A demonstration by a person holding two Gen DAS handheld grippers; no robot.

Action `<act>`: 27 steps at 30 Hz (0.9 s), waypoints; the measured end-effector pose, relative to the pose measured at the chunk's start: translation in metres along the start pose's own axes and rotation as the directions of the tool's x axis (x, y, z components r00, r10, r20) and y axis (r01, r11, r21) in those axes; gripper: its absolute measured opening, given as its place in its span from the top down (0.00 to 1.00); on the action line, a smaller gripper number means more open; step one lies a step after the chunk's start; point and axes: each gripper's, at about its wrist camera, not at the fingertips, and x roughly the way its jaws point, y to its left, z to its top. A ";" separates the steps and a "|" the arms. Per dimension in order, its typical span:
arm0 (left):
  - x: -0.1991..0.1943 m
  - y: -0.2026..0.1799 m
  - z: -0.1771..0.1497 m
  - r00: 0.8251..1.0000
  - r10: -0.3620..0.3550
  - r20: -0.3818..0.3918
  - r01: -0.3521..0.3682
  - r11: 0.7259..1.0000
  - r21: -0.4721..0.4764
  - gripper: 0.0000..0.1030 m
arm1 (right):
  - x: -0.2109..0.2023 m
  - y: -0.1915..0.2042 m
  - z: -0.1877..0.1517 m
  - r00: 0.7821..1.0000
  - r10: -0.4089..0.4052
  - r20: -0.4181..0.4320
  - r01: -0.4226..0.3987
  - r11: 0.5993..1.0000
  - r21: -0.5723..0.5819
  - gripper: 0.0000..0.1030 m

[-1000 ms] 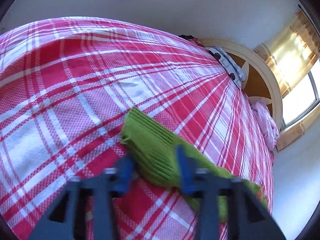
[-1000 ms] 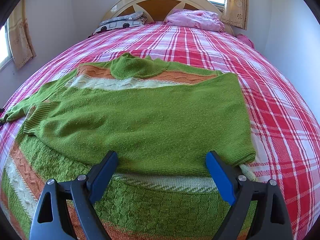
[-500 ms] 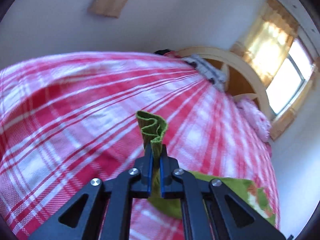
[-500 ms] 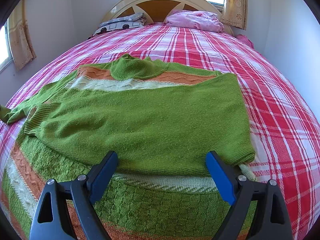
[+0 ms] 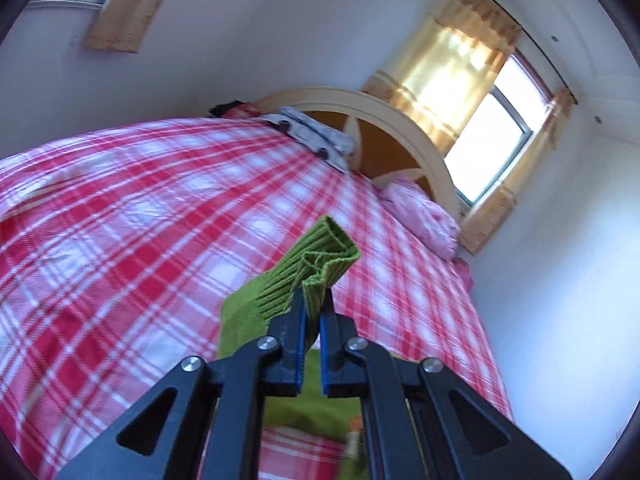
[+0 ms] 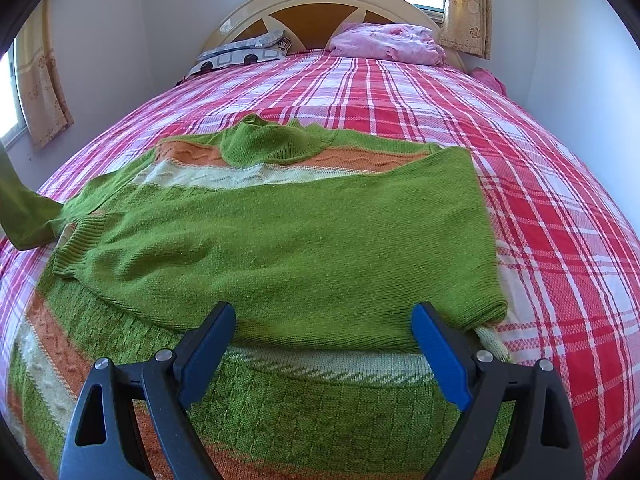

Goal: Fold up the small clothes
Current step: 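Lift the sleeve with the left tool, lay it across the body, release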

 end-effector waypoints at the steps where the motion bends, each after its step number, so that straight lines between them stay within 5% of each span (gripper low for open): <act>1: 0.001 -0.006 -0.001 1.000 -0.007 -0.003 0.007 1.000 0.006 0.95 | 0.000 0.000 0.000 1.000 0.003 0.002 -0.003 1.000 0.003 0.12; 13: 0.011 -0.099 -0.015 0.987 -0.152 -0.056 0.157 0.983 0.096 0.95 | -0.002 -0.003 -0.001 1.000 0.016 0.014 -0.016 1.000 0.016 0.12; 17: 0.021 -0.131 -0.022 0.981 -0.177 -0.079 0.186 0.975 0.118 0.95 | -0.015 -0.008 -0.001 0.997 -0.005 0.080 0.002 0.999 0.044 0.12; 22: 0.032 -0.167 -0.033 0.965 -0.229 -0.128 0.245 0.962 0.125 0.95 | -0.043 -0.017 0.010 0.994 0.052 0.099 -0.062 0.993 0.098 0.12; 27: 0.030 -0.201 -0.042 0.950 -0.274 -0.150 0.295 0.944 0.144 0.95 | -0.095 -0.021 0.010 0.965 -0.011 0.264 0.015 1.000 -0.010 0.12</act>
